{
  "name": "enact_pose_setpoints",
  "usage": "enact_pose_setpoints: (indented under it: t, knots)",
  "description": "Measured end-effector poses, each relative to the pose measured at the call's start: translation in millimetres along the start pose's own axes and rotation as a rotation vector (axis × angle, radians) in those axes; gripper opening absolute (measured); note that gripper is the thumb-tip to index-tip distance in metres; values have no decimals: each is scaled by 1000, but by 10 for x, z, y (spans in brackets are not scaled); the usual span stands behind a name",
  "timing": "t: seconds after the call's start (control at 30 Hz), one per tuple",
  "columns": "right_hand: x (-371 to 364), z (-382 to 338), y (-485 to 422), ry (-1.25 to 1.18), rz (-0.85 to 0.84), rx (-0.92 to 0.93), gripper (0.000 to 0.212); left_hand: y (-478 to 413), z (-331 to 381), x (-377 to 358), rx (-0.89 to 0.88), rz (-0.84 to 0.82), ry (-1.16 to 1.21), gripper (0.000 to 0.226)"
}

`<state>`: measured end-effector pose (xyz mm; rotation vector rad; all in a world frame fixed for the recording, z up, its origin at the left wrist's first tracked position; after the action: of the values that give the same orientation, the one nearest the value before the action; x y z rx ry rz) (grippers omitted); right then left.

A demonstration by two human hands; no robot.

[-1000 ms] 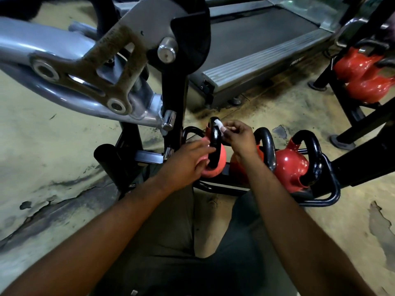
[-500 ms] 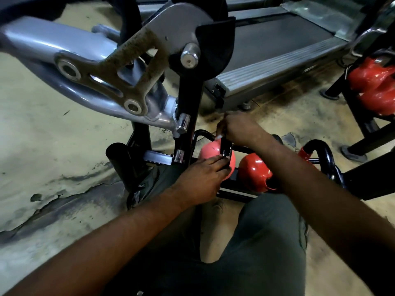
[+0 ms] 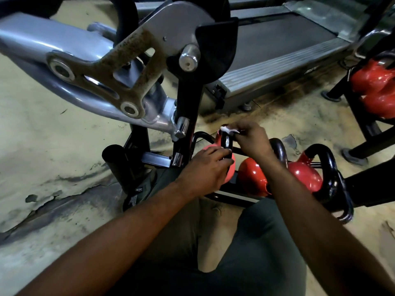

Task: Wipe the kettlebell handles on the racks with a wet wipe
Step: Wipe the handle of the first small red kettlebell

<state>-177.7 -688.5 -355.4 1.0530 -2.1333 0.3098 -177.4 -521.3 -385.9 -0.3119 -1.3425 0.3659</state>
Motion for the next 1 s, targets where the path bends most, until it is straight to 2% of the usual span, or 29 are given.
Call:
enact_pose_setpoints:
  t: [0.07, 0.17, 0.23, 0.3, 0.37, 0.43, 0.57, 0.67, 0.7, 0.77, 0.83, 0.9, 0.93, 1.0]
  knots:
    - [-16, 118, -106, -178, 30, -143, 15, -136, -96, -6, 29, 35, 27, 37]
    - [-116, 111, -400, -292, -137, -261, 19, -178, -173, -51, 60, 66, 45, 38]
    - [-100, 93, -427, -102, -176, -217, 24, -158, -146, -95, 56, 70, 63, 38]
    - [-39, -20, -407, 195, -170, -54, 27, -173, -102, -95, 37, 75, 77, 37]
    - [-47, -235, -437, 497, -164, 91, 15, -210, -154, -51, 30, 86, 72, 35]
    - [-170, -446, -536, 702, -191, 164, 15, -201, -234, -26, 40, 82, 66, 36]
    - [-341, -461, -858, 844, -310, 10, 25, -147, -220, -92, 35, 25, 57, 43]
    - [-414, -421, -878, 879, -389, -75, 17, -164, -168, -129, 36, 30, 71, 40]
    - [-514, -384, -879, 768, -430, -101, 20, -158, -172, -137, 39, 46, 84, 38]
    - [-664, -424, -809, 779, -490, -181, 22, -132, -191, -159, 50, 75, 109, 37]
    - [-566, -484, -853, 664, -352, -242, 28, -126, -203, -176, 61, 56, 108, 39]
    - [-401, -384, -974, 541, -376, -302, 17, -180, -239, -134, 51, 27, 97, 42]
    - [-298, -270, -1002, 391, -361, -383, 8, -207, -263, -113, 46, 23, 91, 43]
    - [-205, -51, -968, -17, -318, -538, 10, -221, -339, -53, 56, 38, 94, 42]
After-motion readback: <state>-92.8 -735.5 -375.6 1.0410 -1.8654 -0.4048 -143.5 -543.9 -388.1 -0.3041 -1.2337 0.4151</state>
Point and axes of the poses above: each hand's wrist, its own y-axis away from the middle knuckle, its own x-axis out of the back of the hand, z = x × y, the point moved 5 cm from there along -y, towards the middle knuckle, and after that the axes turned 14 degrees about -x, right-handed, at the moved point
